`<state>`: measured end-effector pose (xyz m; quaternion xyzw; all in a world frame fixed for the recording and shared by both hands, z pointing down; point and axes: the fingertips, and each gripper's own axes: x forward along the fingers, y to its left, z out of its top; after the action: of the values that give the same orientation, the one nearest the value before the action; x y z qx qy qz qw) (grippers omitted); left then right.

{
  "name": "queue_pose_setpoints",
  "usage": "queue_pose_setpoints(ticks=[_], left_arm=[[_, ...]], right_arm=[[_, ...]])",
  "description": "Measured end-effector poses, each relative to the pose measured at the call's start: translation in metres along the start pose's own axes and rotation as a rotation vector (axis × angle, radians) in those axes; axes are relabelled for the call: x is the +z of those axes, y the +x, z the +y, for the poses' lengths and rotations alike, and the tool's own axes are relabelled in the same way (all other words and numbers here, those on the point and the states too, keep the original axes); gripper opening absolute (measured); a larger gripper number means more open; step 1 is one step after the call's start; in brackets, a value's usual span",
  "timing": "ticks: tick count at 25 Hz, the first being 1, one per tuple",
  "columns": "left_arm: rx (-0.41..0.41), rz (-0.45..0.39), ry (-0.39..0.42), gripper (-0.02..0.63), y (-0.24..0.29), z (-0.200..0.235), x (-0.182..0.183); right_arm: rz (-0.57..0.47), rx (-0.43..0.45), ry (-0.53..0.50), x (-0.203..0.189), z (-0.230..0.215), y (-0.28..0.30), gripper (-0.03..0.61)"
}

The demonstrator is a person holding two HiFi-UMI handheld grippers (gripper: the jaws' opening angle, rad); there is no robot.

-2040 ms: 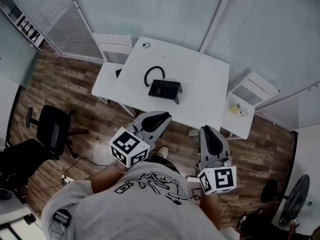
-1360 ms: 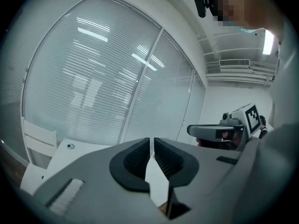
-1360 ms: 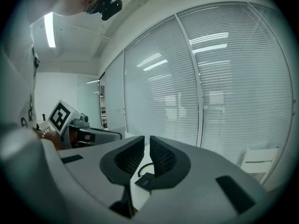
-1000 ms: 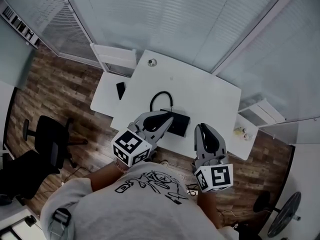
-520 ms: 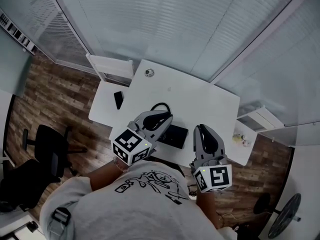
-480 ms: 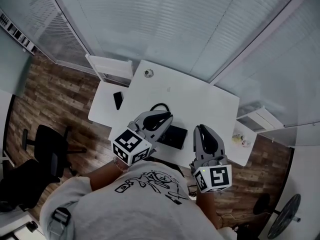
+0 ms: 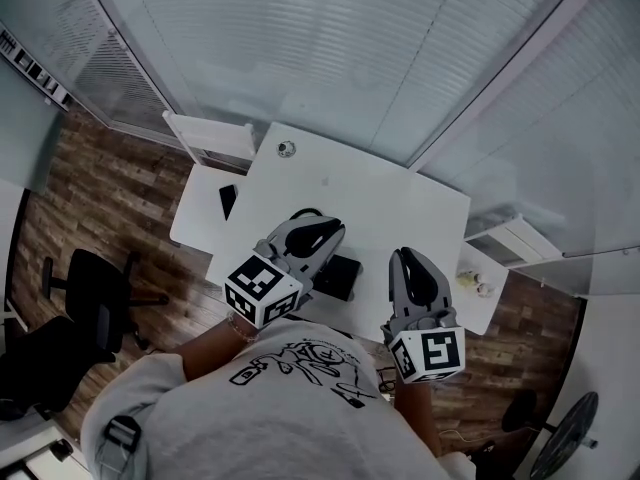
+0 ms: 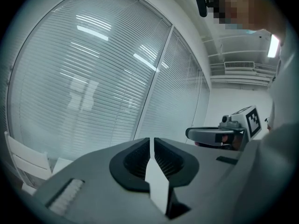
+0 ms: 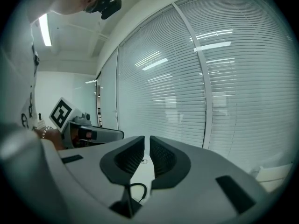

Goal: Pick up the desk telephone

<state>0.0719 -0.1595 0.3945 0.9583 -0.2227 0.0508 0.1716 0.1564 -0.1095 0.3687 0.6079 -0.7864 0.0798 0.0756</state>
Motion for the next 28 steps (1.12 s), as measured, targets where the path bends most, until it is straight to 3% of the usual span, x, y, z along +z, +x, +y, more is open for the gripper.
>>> queue_pose_setpoints(ticks=[14,22,28], left_arm=[[0.023,0.091,-0.044,0.026,0.007,0.01,-0.04],[0.034,0.212,-0.159,0.028,0.005,0.029,-0.112],[0.082,0.276,-0.192,0.031,0.003,0.052,-0.158]], right_arm=[[0.072,0.005,0.032,-0.037,-0.01,0.002,0.032],[0.114,0.032,0.085,-0.084,-0.007,0.01,0.032],[0.195,0.043,0.103,-0.131,-0.006,0.015,0.034]])
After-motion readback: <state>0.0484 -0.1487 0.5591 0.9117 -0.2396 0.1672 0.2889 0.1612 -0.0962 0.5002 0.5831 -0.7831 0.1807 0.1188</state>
